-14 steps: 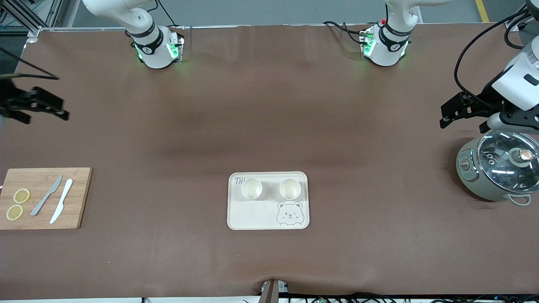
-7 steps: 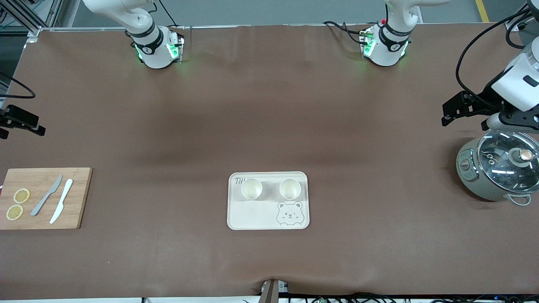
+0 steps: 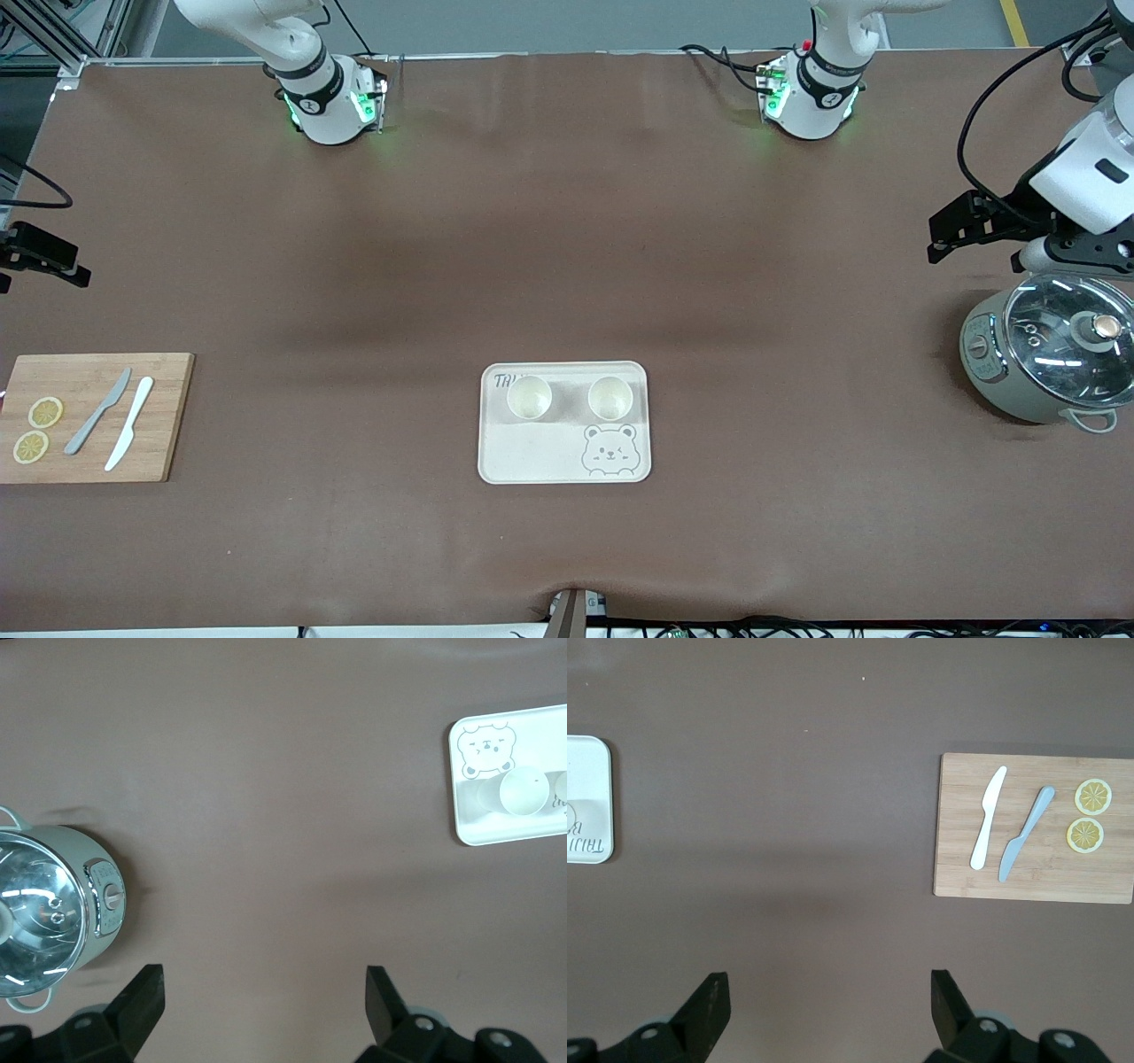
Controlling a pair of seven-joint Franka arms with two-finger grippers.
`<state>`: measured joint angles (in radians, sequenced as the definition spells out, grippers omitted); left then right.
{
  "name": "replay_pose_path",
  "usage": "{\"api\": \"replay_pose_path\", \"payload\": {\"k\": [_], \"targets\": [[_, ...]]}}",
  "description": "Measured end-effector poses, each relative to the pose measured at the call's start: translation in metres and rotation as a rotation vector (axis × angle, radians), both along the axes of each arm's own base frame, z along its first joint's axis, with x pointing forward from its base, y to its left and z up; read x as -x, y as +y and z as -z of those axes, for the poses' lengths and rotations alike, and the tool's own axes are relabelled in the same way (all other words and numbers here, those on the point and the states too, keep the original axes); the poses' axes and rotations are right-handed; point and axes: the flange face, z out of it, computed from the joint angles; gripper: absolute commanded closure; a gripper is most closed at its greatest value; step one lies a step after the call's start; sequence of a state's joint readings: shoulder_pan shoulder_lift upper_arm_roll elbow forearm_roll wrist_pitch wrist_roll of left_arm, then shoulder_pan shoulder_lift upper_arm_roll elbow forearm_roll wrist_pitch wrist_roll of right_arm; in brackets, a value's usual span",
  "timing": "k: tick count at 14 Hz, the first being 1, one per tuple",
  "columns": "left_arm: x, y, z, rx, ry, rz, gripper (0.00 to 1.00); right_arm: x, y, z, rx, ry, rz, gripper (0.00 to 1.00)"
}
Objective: Place white IKEA cup upright on tray with both arms
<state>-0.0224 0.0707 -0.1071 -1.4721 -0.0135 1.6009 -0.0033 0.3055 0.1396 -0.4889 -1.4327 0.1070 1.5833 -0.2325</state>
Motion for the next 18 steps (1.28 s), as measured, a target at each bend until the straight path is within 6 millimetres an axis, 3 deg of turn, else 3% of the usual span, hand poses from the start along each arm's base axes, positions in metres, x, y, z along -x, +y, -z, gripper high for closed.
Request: {"api": "replay_pose_path", "payload": {"k": [4,9,18], "targets": [[0.000,0.000,0.000,-0.001,0.002,0.000,0.00,-0.001,0.002,-0.001,0.002,-0.008,0.006,0.00],[0.000,0.001,0.000,-0.002,0.002,-0.002,0.00,-0.004,0.023,-0.001,0.056,-0.008,0.004,0.00],[0.000,0.003,0.000,-0.003,0.002,-0.005,0.00,-0.004,0.011,-0.006,0.075,-0.020,0.023,0.00]]}}
